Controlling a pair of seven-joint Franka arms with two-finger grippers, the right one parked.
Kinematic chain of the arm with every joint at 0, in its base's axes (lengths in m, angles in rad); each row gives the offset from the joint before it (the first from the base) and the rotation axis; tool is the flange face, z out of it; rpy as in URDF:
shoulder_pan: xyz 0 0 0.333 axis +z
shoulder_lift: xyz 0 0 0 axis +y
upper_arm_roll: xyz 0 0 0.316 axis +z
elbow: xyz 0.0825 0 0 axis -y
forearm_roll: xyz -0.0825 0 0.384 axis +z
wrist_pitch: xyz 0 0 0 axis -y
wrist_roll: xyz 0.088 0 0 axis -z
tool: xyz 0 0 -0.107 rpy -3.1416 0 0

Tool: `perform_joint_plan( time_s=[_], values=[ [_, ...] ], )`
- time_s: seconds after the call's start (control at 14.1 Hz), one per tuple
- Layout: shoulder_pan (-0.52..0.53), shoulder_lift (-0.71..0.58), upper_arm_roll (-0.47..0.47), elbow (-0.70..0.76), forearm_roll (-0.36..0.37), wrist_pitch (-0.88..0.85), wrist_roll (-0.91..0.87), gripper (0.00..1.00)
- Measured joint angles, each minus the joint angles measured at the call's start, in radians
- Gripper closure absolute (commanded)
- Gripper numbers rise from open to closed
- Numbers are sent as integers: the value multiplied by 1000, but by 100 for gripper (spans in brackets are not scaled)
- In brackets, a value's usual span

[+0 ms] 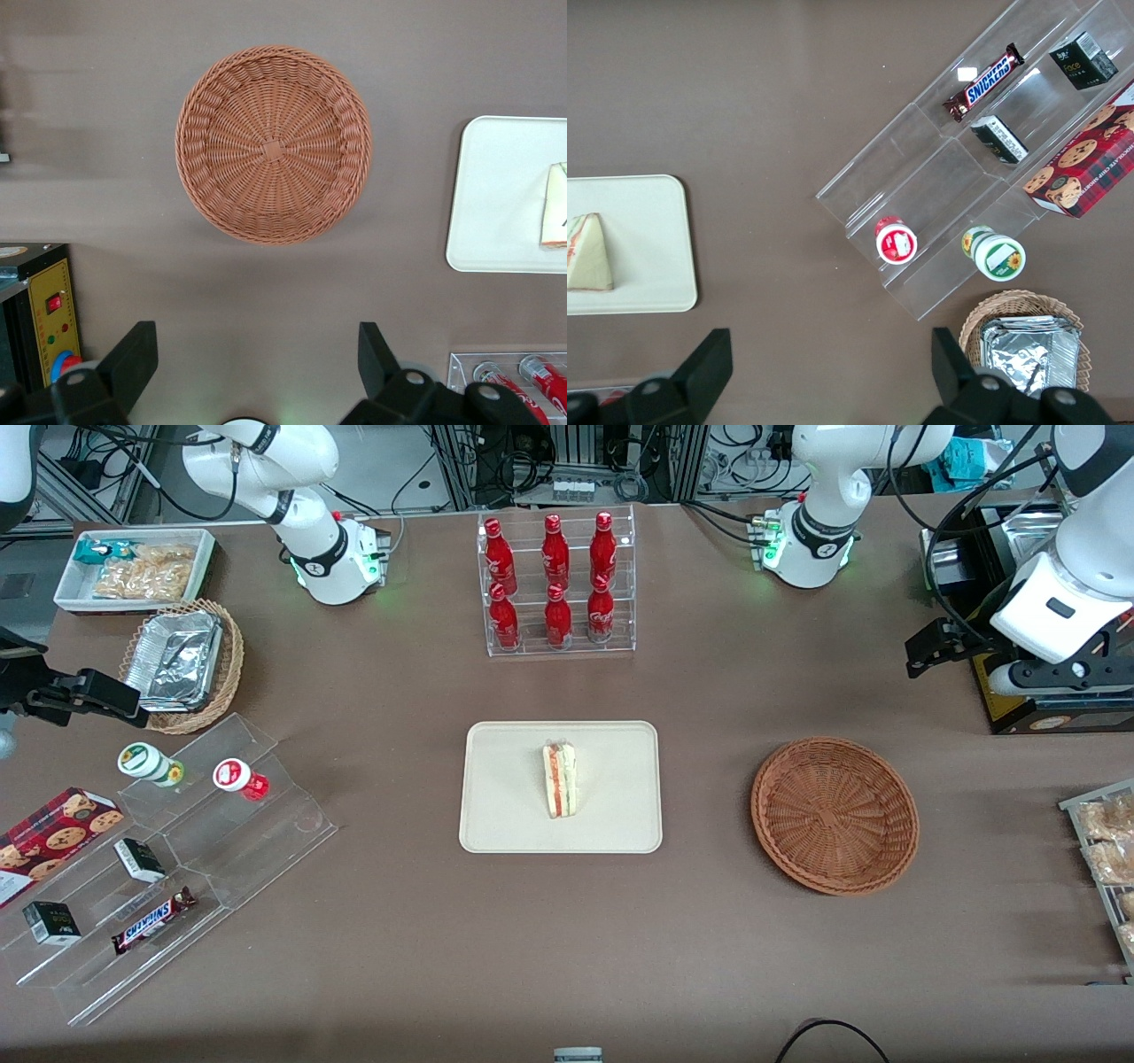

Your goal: Place sandwich from basket to tray

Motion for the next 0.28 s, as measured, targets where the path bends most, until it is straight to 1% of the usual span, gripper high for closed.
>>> perform_joint_plan(
  time_s=[0.28],
  values=[
    [0,-1,0,0,-2,0,6,0]
  ],
)
